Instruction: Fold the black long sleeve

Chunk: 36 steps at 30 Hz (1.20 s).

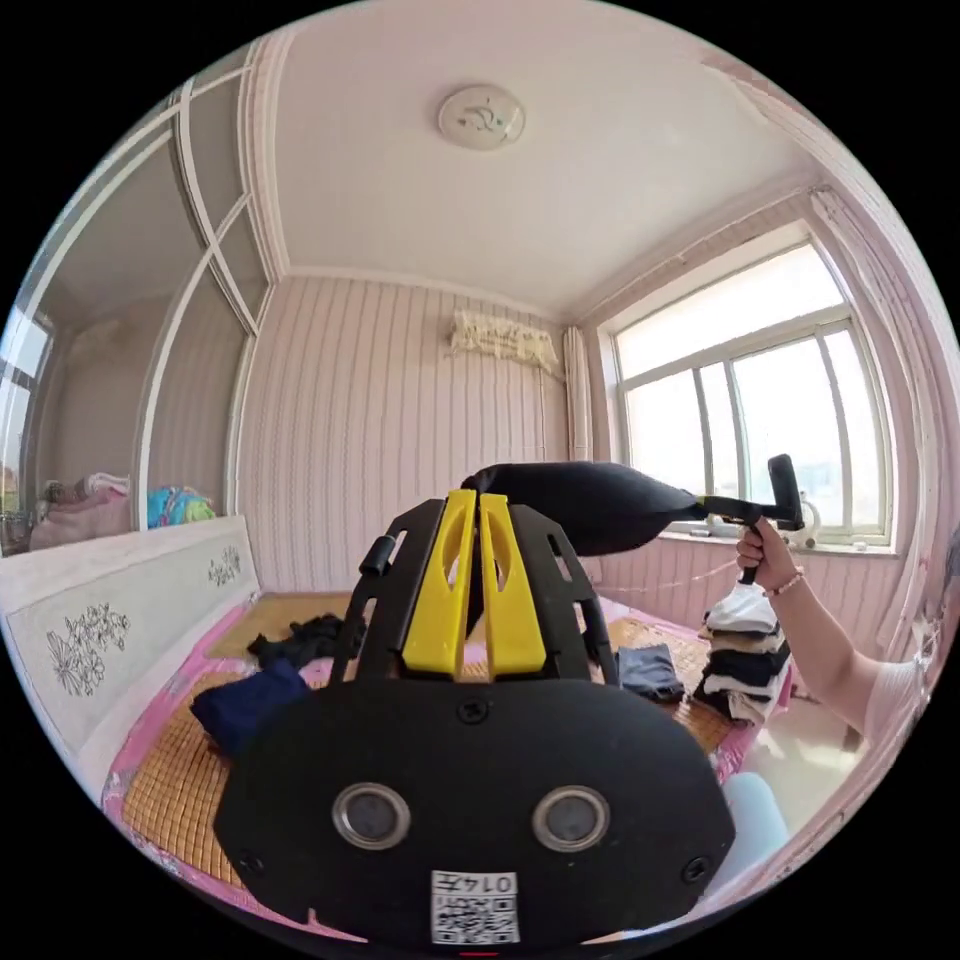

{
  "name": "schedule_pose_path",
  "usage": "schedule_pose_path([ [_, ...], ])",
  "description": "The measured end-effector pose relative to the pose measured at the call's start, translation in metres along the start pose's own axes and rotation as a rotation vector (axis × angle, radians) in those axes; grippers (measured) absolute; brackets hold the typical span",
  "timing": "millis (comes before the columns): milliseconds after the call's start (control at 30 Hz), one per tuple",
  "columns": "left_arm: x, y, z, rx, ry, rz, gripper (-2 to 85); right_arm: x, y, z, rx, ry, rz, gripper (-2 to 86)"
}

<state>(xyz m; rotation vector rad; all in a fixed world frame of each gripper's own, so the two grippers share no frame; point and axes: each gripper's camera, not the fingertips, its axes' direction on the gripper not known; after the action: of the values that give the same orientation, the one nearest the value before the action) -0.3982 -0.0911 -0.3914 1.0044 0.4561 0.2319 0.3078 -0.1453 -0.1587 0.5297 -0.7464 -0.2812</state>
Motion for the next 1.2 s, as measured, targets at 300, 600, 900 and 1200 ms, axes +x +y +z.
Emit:
schedule_pose_path([
  [300, 0.014, 0.360, 0.085, -0.640, 0.088, -0.101, -1.0, 0.078, 0.326, 0.126, -0.524, -0.081, 0.498, 0.1],
  [600, 0.015, 0.488, 0.053, -0.823, 0.168, -0.388, -1.0, 0.042, 0.395, 0.134, -0.762, -0.075, 0.487, 0.1],
  [900, 0.032, 0.509, 0.020, -0.814, 0.103, -0.302, -1.0, 0.020, 0.405, 0.130, -0.778, -0.057, 0.488, 0.2],
  [1200, 0.024, 0.545, 0.000, -0.869, -0.013, -0.355, -0.8, 0.014, 0.424, 0.130, -0.855, -0.008, 0.500, 0.0],
])
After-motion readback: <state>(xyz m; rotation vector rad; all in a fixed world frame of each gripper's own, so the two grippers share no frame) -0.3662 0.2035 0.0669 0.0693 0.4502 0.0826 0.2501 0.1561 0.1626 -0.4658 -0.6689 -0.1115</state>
